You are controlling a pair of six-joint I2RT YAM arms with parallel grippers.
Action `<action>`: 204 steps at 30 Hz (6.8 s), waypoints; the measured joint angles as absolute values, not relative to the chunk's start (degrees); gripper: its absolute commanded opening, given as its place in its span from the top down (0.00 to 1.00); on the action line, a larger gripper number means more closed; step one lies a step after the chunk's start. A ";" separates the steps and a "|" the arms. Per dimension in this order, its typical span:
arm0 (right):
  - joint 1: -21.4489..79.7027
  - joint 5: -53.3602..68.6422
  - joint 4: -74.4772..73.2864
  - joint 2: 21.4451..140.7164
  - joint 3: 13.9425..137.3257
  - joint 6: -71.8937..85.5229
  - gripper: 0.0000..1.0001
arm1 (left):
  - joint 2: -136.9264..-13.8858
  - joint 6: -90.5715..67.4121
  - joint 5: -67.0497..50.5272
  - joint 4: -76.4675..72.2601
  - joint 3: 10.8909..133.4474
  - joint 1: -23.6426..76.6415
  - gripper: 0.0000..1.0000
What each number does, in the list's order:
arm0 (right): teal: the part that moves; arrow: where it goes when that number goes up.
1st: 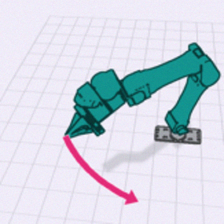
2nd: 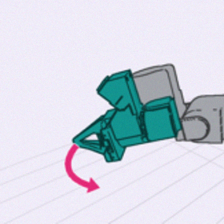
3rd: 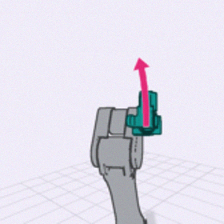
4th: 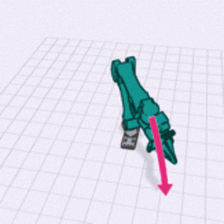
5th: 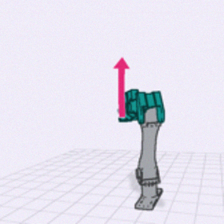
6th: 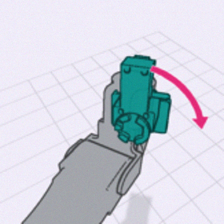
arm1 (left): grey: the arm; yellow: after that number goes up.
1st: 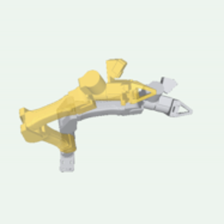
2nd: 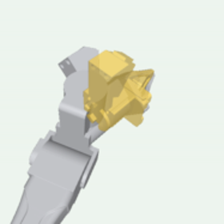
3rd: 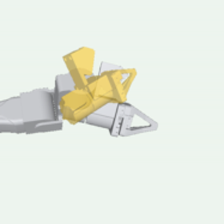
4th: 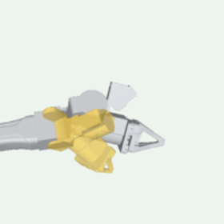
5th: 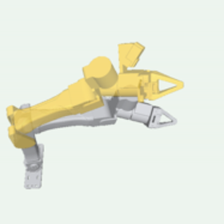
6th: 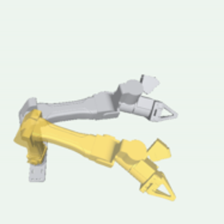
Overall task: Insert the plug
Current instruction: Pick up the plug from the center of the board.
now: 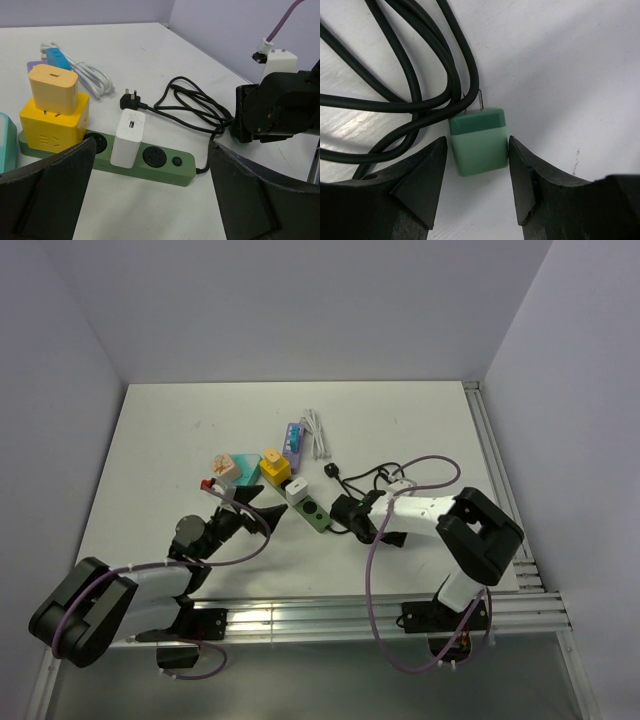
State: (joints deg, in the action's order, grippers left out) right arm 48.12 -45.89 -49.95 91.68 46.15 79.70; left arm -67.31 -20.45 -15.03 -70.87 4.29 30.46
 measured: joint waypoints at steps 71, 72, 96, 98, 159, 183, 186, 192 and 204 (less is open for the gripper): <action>47.81 3.16 -12.93 61.89 43.22 70.89 0.76 | -77.69 38.00 -8.91 -74.78 3.90 57.39 0.09; 47.92 3.25 -12.91 61.76 42.94 71.13 0.76 | -77.08 38.59 -8.71 -74.72 3.95 57.58 0.09; 49.63 4.97 -10.81 60.77 40.27 77.65 0.77 | -71.13 45.65 -10.44 -72.75 6.68 58.74 0.57; 49.65 4.97 -10.74 60.77 40.27 77.71 0.74 | -71.13 45.67 -10.33 -72.77 6.68 58.74 0.62; 50.87 -14.24 -3.42 51.86 35.35 41.87 0.34 | -74.24 3.62 9.74 -73.49 15.55 58.15 1.00; 50.87 -15.62 3.51 61.41 34.50 30.74 0.44 | -98.67 -1.13 17.91 -76.01 16.95 57.91 1.00; 50.87 -15.62 3.49 64.34 35.20 30.04 0.45 | -99.50 -1.13 17.89 -76.51 17.76 57.71 1.00; 50.87 -15.46 3.70 68.62 36.12 28.75 0.49 | -98.30 -1.32 17.47 -75.40 17.76 57.43 1.00; 50.85 -12.60 5.52 74.98 40.56 26.15 0.48 | -92.25 -1.41 15.20 -74.30 17.69 56.53 1.00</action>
State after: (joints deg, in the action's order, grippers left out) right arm 50.85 -12.60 5.52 74.98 40.56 26.15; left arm -92.25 -1.41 15.20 -74.30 17.69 56.53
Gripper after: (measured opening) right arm 0.515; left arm 0.469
